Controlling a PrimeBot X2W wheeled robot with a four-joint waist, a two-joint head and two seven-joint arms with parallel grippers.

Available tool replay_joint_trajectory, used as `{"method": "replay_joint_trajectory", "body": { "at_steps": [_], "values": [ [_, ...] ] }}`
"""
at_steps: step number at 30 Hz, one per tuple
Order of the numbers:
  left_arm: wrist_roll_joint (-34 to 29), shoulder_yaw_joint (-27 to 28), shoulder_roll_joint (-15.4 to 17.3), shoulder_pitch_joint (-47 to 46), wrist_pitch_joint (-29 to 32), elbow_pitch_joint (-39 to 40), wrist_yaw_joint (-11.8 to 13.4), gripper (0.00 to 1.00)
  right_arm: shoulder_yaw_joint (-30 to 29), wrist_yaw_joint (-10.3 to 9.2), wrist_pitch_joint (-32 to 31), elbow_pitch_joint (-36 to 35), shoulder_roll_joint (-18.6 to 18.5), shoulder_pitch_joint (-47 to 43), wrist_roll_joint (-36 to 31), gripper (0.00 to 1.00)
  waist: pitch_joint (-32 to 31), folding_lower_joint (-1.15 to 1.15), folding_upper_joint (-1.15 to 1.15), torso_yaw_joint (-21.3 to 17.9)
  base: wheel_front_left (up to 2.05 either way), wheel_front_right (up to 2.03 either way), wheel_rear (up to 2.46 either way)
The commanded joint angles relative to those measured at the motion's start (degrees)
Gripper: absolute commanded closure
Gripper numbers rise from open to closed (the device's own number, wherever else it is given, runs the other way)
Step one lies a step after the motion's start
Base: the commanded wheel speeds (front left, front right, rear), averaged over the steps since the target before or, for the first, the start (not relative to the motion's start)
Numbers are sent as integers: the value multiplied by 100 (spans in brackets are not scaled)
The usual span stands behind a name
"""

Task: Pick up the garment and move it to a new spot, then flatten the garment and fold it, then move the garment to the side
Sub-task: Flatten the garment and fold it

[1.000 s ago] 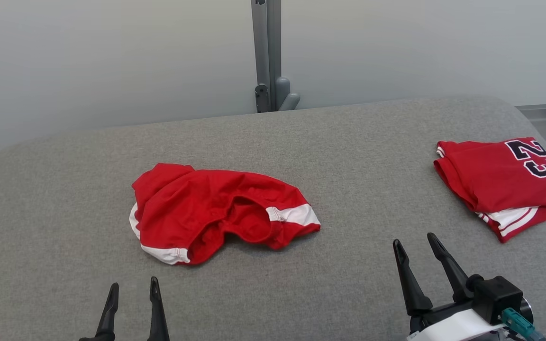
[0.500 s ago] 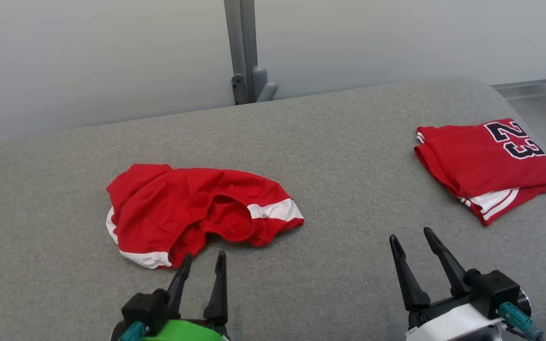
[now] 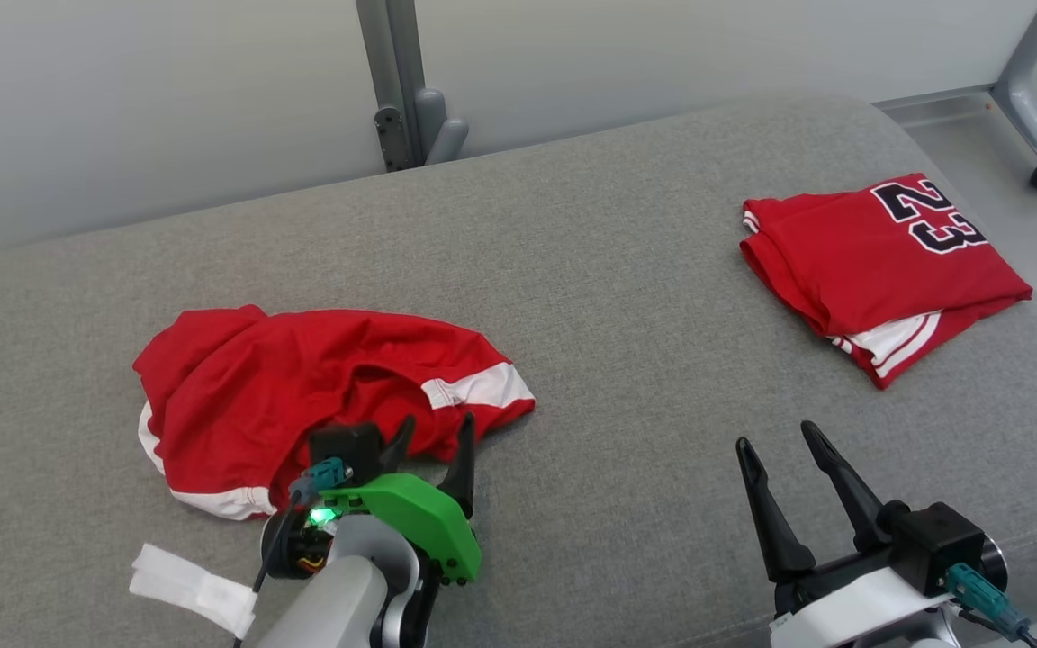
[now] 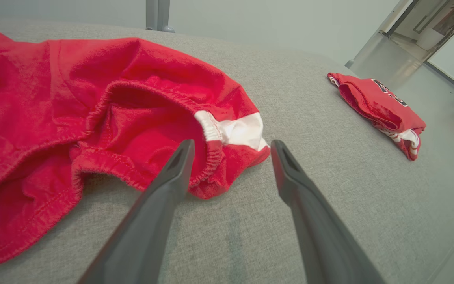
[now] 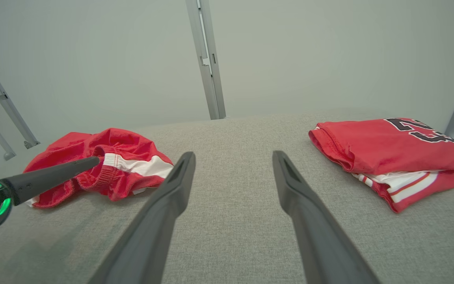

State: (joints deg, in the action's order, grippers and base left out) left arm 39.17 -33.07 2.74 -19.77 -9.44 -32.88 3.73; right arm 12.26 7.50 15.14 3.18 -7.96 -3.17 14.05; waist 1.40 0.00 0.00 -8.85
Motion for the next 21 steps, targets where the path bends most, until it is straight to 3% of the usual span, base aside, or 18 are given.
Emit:
{"method": "replay_joint_trajectory", "body": {
  "at_steps": [1, 4, 9, 10, 11, 12, 13, 14, 21],
  "values": [
    [70, -60, 29, -209, 120, -166, 133, 0, 14, -3, 3, 2, -21, 78, 37, 0, 107, 0, 0, -106, 0, 0, 0],
    [286, -153, 26, -501, 341, -451, 325, 0, 7, -3, 3, -13, -19, 151, 36, 0, 204, 0, 0, -178, 0, 0, 0],
    [563, -275, 29, -859, 459, -762, 416, 0, 15, -3, 2, -24, 17, 227, 21, 0, 325, 0, 0, -239, 0, 0, 0],
    [599, -292, 28, -925, 456, -811, 418, 11, 20, -3, 2, -16, 23, 240, 20, 0, 344, 0, 0, -248, 0, 0, 0],
    [615, -305, 28, -986, 445, -873, 408, 46, 22, -3, 3, -10, 32, 249, 18, 0, 359, 0, 0, -254, 0, 0, 0],
    [605, -297, 29, -1036, 399, -924, 414, 75, 20, -3, 3, -4, 41, 250, 14, 0, 367, 0, 0, -256, 0, 0, 0],
    [605, -297, 29, -1036, 399, -924, 414, 75, 20, -3, 3, -4, 41, 250, 14, 0, 367, 0, 0, -256, 0, 0, 0],
    [586, -315, 29, -1120, 367, -1062, 442, 100, 10, -3, 3, 10, 57, 258, 19, 0, 373, 0, 0, -259, 0, 0, 0],
    [798, -384, 26, -1398, 552, -1257, 173, 100, -12, -3, 3, 32, 116, 300, 22, 0, 234, 0, 0, -278, 0, 0, 0]
  ]
}}
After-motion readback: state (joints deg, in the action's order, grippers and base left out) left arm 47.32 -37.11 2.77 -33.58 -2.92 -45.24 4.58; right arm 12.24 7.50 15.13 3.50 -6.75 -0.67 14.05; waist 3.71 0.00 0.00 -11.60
